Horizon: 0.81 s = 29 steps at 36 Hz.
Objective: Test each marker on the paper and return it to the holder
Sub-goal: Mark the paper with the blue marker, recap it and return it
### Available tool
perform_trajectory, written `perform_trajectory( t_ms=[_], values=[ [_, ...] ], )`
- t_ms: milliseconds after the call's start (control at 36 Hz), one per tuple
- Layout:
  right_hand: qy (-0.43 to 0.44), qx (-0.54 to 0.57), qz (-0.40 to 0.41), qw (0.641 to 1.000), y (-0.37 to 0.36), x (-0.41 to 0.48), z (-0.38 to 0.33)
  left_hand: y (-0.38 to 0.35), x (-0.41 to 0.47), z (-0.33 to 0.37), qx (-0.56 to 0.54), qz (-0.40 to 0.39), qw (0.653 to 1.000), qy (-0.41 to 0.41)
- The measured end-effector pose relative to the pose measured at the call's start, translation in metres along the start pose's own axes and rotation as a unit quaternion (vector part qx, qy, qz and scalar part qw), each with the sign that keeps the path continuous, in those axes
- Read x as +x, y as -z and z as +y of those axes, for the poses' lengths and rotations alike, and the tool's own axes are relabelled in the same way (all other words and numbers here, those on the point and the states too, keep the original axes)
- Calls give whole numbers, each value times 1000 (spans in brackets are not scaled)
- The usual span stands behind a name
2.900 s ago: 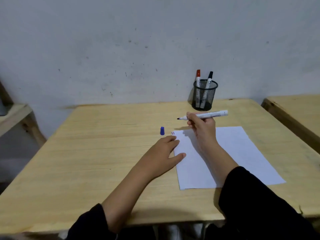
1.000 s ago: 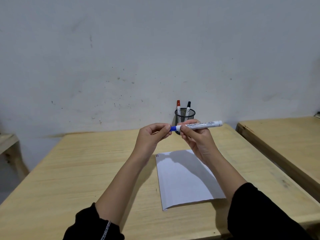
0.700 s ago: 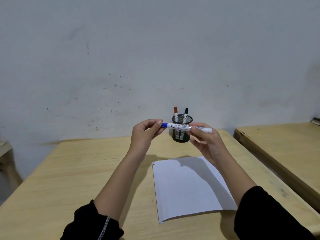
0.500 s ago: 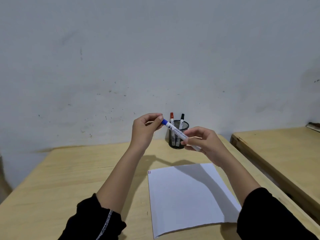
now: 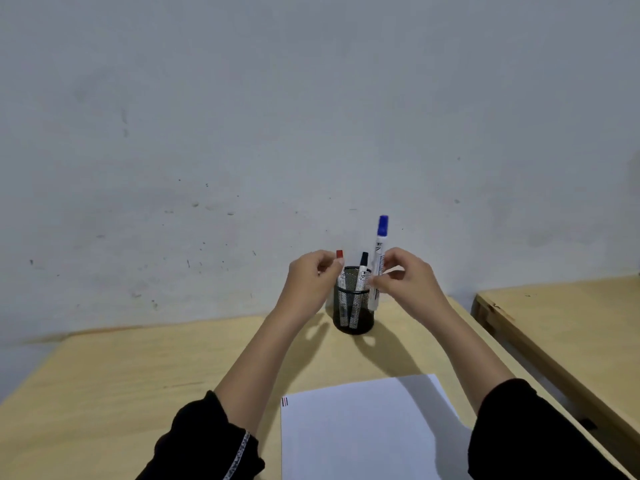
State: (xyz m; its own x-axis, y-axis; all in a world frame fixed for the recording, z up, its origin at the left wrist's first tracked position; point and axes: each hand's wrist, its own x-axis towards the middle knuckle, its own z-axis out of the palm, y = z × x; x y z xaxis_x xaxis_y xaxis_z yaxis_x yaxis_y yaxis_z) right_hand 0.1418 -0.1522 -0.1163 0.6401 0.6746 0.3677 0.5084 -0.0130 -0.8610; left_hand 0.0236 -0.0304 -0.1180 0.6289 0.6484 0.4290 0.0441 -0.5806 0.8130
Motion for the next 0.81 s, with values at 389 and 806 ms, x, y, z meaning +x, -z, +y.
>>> perform_trajectory(
  t_ms=[389,806],
  values=[
    [-16,24,80,996,-18,42,47,-62,0,-82,-10,-57,995,77],
    [-34,-67,23,997,-21,54,55,-71,2,-99,-39,-35,995,82]
  ],
)
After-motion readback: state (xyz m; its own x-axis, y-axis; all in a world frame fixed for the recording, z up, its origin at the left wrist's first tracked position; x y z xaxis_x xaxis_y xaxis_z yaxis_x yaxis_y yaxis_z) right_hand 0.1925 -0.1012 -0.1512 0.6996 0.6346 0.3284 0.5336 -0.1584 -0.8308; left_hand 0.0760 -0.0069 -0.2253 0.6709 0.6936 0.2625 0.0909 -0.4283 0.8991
